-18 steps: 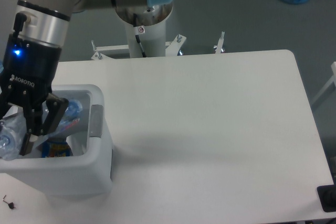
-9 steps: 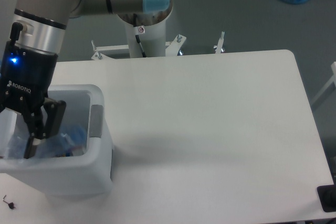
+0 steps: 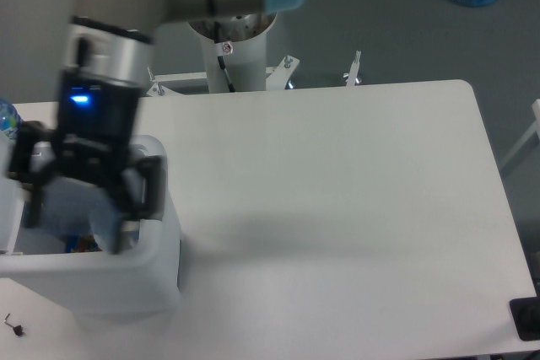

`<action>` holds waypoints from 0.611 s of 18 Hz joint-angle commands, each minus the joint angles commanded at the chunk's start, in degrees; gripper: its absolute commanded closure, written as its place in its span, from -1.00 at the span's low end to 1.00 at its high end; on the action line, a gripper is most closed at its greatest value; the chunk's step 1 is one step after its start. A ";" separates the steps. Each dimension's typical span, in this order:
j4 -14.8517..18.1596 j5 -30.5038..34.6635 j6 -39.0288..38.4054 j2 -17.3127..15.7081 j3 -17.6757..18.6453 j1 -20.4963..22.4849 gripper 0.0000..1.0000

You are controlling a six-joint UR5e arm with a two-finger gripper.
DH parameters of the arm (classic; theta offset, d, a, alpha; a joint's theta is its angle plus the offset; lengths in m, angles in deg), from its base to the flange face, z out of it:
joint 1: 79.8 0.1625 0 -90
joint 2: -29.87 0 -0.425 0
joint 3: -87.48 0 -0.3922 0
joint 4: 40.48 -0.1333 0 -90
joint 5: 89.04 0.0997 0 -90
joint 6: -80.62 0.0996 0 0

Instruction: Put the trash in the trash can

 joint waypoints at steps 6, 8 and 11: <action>5.01 0.17 2.62 -4.03 3.51 8.71 -1.00; 5.80 0.61 8.32 -5.97 5.18 9.41 -1.00; 8.43 5.26 15.63 -7.99 7.03 10.65 -1.00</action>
